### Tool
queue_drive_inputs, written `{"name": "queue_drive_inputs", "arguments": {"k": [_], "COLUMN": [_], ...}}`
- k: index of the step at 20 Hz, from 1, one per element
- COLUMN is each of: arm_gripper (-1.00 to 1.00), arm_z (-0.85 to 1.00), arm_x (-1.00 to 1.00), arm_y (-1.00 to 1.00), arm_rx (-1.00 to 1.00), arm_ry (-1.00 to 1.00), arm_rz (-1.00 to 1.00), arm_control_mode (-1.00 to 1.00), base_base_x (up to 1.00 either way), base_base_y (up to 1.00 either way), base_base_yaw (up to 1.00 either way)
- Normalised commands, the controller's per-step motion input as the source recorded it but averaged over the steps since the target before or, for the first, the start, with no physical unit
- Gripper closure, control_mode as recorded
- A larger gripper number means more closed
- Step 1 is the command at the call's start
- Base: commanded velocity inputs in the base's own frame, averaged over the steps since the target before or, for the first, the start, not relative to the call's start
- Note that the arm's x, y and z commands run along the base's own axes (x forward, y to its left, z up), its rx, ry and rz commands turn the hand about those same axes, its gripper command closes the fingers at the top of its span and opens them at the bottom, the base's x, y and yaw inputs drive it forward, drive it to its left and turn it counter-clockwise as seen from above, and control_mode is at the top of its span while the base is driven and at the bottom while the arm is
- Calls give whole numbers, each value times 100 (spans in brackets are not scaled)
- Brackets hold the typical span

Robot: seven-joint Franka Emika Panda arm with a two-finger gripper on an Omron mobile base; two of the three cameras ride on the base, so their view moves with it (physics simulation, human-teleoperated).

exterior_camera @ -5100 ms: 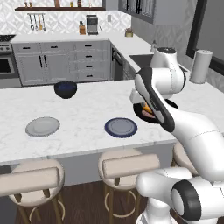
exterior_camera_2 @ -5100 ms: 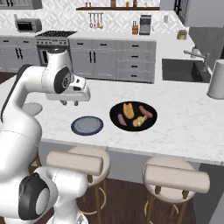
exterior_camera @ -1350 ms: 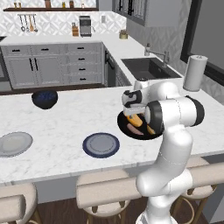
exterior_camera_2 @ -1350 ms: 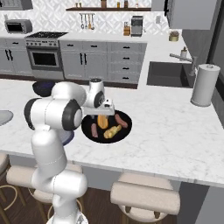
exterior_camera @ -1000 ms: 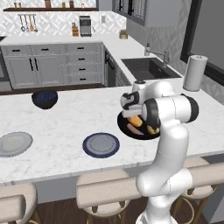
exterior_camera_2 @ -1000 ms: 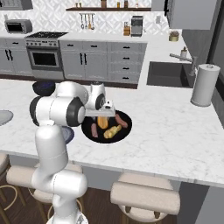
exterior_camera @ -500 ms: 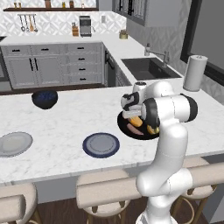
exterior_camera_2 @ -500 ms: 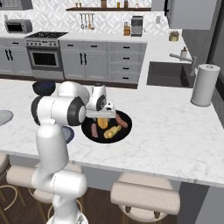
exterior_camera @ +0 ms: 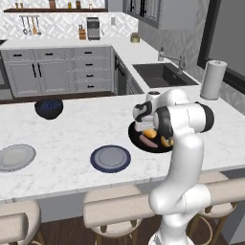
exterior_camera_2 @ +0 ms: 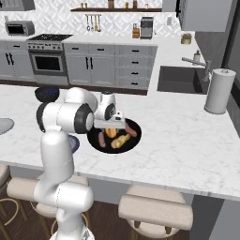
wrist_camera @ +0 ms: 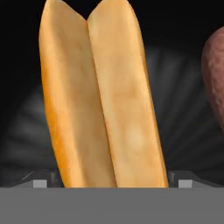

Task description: Place one bun and one sausage from the bowl on each plate.

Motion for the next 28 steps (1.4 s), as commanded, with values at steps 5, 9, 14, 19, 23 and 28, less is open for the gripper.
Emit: {"name": "queue_drive_inputs", "arguments": {"k": [5, 9, 14, 19, 23, 28], "arm_gripper": [-100, 100, 100, 100, 100, 100], "arm_z": [-33, -36, -13, 33, 70, 73], "arm_x": [0, 0, 0, -49, -97, -100], "arm_y": [0, 0, 2, 16, 54, 95], "arm_rx": [0, 0, 0, 0, 0, -1], "arm_ry": [3, 3, 1, -5, -19, -21], "arm_rz": [0, 0, 0, 0, 0, 0], "arm_control_mode": [-100, -100, -100, -100, -100, -100], "base_base_x": [0, 0, 0, 0, 0, 0], "base_base_y": [0, 0, 0, 0, 0, 0], "base_base_yaw": [0, 0, 0, 0, 0, 0]}}
